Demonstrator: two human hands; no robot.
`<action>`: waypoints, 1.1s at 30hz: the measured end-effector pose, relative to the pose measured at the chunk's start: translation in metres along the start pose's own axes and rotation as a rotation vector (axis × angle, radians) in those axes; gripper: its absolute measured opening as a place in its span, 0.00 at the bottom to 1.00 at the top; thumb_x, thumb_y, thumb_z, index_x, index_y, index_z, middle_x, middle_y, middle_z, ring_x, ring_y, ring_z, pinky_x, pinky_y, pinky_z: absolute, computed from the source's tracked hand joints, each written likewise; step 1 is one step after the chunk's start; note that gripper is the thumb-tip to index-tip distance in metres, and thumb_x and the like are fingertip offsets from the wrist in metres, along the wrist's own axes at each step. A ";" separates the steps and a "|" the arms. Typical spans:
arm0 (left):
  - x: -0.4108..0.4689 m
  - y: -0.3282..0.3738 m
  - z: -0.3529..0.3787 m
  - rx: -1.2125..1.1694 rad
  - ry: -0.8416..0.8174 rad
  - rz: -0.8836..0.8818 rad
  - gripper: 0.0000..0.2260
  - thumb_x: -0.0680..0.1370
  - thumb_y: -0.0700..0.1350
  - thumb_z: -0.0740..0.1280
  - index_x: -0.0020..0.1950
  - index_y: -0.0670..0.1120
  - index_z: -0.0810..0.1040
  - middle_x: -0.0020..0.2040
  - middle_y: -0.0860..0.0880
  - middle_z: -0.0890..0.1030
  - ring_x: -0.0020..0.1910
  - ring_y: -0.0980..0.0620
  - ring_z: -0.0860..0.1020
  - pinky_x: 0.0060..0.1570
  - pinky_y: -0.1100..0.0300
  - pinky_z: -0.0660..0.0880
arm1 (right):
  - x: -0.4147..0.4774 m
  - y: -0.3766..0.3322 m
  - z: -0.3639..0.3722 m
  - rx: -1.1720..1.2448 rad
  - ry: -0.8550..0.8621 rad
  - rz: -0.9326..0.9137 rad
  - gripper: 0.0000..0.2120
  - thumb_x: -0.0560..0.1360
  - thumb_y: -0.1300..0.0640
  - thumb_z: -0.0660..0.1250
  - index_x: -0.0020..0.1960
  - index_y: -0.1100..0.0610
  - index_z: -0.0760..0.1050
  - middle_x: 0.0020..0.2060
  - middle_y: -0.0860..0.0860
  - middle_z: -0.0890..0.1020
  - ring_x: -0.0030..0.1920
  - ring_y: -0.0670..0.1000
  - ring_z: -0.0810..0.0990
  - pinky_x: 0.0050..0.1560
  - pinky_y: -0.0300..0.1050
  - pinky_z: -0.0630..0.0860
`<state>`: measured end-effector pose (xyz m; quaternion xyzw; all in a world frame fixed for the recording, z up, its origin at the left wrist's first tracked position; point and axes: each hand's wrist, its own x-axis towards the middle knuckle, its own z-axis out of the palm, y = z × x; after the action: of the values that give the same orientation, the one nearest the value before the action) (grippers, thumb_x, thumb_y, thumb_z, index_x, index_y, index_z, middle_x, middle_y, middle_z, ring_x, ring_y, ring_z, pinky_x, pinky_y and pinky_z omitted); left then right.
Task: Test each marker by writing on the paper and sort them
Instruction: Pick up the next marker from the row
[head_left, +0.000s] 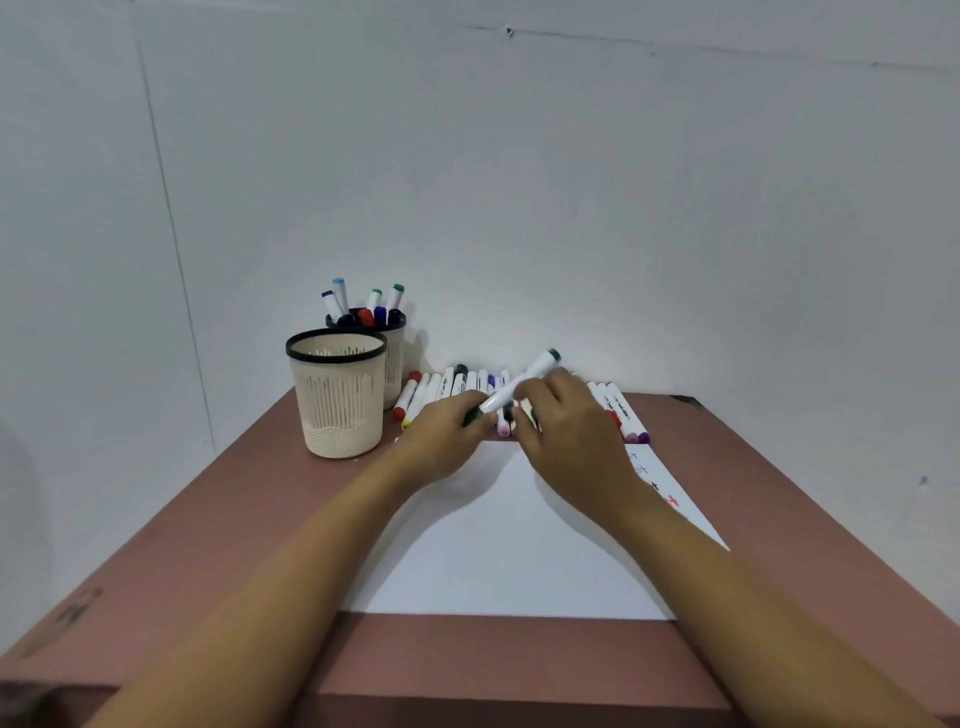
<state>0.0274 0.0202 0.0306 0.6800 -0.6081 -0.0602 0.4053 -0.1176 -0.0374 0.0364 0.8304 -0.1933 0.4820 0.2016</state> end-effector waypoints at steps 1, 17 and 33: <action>0.000 -0.002 0.001 0.122 -0.031 0.063 0.08 0.81 0.47 0.60 0.47 0.43 0.74 0.36 0.51 0.73 0.38 0.51 0.70 0.36 0.60 0.64 | -0.001 0.005 0.002 -0.111 -0.009 -0.098 0.10 0.71 0.59 0.60 0.44 0.59 0.79 0.39 0.54 0.79 0.36 0.56 0.77 0.32 0.44 0.71; -0.002 -0.009 0.003 0.655 -0.168 0.415 0.13 0.82 0.46 0.54 0.60 0.40 0.69 0.54 0.44 0.74 0.51 0.45 0.73 0.46 0.57 0.66 | -0.004 0.017 -0.010 0.002 -0.649 -0.065 0.17 0.81 0.43 0.54 0.63 0.52 0.70 0.49 0.49 0.78 0.47 0.52 0.77 0.41 0.46 0.71; -0.005 0.016 -0.015 0.966 0.057 0.850 0.15 0.75 0.48 0.54 0.31 0.45 0.70 0.18 0.51 0.68 0.14 0.50 0.65 0.23 0.65 0.60 | 0.001 0.007 -0.042 0.154 -0.681 -0.004 0.13 0.81 0.49 0.57 0.54 0.56 0.74 0.40 0.54 0.80 0.37 0.51 0.69 0.38 0.45 0.64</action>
<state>0.0225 0.0334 0.0486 0.4871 -0.7720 0.4042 0.0579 -0.1508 -0.0220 0.0576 0.9568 -0.2107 0.1902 0.0634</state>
